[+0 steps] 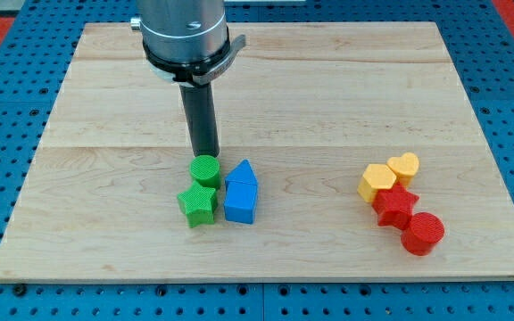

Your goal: Nudge the blue triangle and blue cube a bit left

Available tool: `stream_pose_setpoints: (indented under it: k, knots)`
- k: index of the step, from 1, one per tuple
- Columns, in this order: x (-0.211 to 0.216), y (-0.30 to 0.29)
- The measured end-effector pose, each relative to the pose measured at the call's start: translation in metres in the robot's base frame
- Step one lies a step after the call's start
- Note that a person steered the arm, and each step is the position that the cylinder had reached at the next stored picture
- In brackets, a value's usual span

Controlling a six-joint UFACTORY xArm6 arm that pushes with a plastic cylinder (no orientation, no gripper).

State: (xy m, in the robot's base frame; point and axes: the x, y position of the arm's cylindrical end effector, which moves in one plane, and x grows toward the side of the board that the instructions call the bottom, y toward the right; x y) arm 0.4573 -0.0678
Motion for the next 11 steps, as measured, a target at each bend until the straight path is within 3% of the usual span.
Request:
stream_pose_setpoints:
  k: [5, 6, 7, 9, 11]
  knots:
    - [-0.026, 0.0]
    - [-0.031, 0.017]
    - [-0.047, 0.071]
    - [-0.05, 0.087]
    - [-0.021, 0.101]
